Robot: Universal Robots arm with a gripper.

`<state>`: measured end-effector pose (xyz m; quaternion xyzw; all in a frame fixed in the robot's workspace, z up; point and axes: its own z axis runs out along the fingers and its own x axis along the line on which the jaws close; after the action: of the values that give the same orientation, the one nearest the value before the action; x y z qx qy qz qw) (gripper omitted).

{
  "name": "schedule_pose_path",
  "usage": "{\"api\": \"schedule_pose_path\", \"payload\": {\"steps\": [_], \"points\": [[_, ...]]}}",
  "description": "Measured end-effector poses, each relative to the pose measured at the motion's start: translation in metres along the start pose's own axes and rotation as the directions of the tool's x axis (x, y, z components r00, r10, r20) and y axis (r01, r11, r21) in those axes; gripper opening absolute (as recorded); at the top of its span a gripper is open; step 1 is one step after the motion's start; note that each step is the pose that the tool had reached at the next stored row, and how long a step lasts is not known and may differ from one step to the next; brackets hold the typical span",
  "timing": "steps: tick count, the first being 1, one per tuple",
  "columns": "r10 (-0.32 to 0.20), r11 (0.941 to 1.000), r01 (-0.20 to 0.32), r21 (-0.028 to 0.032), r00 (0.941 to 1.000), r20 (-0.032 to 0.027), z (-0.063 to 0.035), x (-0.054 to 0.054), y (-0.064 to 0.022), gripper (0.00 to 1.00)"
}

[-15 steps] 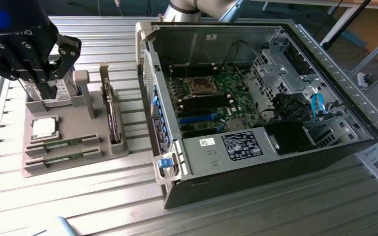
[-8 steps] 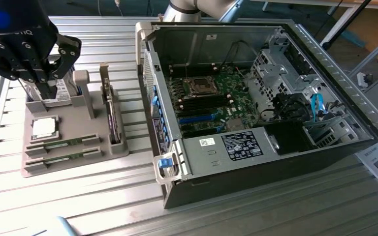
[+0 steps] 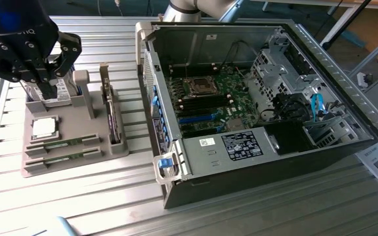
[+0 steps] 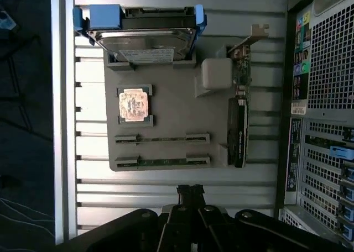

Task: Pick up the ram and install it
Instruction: 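Pick up the ram and move it above insertion slot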

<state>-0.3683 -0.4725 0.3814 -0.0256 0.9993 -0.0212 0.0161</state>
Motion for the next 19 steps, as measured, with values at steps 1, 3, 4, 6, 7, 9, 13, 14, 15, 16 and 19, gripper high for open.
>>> {"api": "schedule_pose_path", "payload": {"steps": [1,3,4,6,7,9,13,14,15,16,19], "points": [[-0.018,0.9998,0.018,-0.0005,0.9998,0.0007,0.0,0.0,0.0,0.11],[-0.058,0.9983,0.058,-0.0016,0.9983,0.0025,0.0002,0.0,0.0,0.11],[-0.084,0.9965,0.084,-0.0023,0.9965,0.0037,0.0003,0.0,0.0,0.11],[-0.13,0.9915,0.13,-0.0035,0.9915,0.0058,0.0004,0.0001,0.0,0.11],[-0.175,0.9846,0.175,-0.0046,0.9846,0.008,0.0005,0.0001,0.0001,0.11],[-0.247,0.9691,0.247,-0.0062,0.9691,0.0116,0.0009,0.0001,0.0001,0.11],[-0.359,0.9332,0.359,-0.0081,0.9332,0.0176,0.0014,0.0001,0.0001,0.11],[-0.382,0.9242,0.382,-0.0085,0.9241,0.0188,0.0015,0.0001,0.0001,0.11],[-0.4,0.9166,0.4,-0.0086,0.9165,0.0198,0.0016,0.0001,0.0001,0.11],[-0.43,0.9025,0.431,-0.009,0.9024,0.0216,0.0017,0.0001,0.0001,0.11],[-0.491,0.8709,0.491,-0.0094,0.8707,0.0252,0.002,0.0001,0.0001,0.11]]}}
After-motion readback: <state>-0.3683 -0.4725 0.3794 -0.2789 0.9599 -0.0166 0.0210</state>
